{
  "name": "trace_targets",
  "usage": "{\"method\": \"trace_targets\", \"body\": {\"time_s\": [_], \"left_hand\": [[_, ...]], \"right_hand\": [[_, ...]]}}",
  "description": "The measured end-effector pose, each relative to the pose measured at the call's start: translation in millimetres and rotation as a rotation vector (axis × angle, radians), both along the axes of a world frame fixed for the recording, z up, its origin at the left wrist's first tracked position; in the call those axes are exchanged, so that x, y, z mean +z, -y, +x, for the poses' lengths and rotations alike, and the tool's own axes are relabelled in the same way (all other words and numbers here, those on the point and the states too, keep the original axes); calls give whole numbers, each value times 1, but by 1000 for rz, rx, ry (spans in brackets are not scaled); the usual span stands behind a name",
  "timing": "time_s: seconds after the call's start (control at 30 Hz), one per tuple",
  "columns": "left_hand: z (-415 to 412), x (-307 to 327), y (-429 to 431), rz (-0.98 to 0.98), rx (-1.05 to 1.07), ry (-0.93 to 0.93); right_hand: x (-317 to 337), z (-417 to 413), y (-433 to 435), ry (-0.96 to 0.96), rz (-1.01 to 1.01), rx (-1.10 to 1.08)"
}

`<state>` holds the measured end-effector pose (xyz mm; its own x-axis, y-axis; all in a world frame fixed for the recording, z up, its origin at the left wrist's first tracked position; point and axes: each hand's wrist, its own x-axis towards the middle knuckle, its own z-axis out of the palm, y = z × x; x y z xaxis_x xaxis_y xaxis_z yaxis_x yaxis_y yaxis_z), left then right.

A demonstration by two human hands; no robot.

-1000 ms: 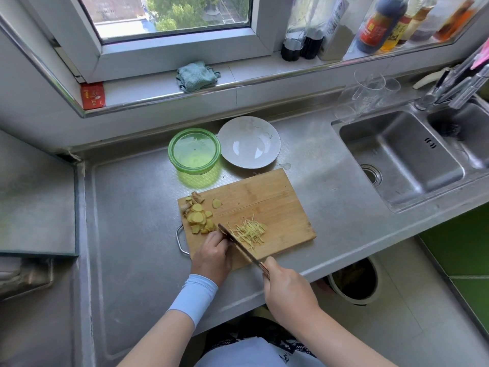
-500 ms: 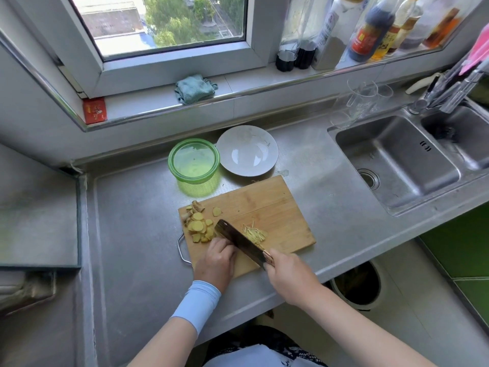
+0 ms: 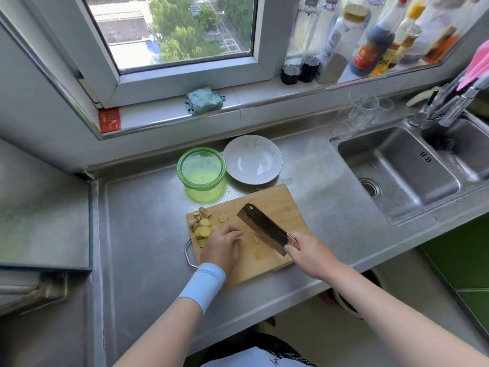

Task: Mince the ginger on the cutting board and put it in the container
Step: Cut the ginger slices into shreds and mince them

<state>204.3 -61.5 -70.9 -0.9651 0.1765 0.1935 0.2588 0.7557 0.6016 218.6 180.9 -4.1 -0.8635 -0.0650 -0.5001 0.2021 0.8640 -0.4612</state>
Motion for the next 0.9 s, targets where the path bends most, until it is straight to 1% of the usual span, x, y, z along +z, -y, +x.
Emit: {"method": "trace_targets", "body": {"time_s": [0.1, 0.2, 0.33, 0.47, 0.53, 0.63, 0.73, 0.9], "left_hand": [[1, 5, 22, 32, 133, 51], [2, 5, 36, 43, 192, 111], [1, 5, 32, 1, 109, 107], [-6, 13, 9, -55, -63, 10], [-17, 16, -1, -122, -161, 37], [-34, 24, -17, -301, -261, 138], [-47, 31, -33, -400, -273, 229], [-66, 29, -54, -361, -187, 231]], "right_hand": [[5, 7, -1, 13, -33, 11], [4, 13, -1, 52, -14, 42], [1, 3, -7, 78, -2, 58], [0, -20, -19, 50, -8, 31], [-3, -34, -26, 42, -10, 17], [-11, -57, -38, 33, -22, 18], [-16, -77, -50, 27, -64, 56], [-21, -106, -63, 52, -105, 95]]}}
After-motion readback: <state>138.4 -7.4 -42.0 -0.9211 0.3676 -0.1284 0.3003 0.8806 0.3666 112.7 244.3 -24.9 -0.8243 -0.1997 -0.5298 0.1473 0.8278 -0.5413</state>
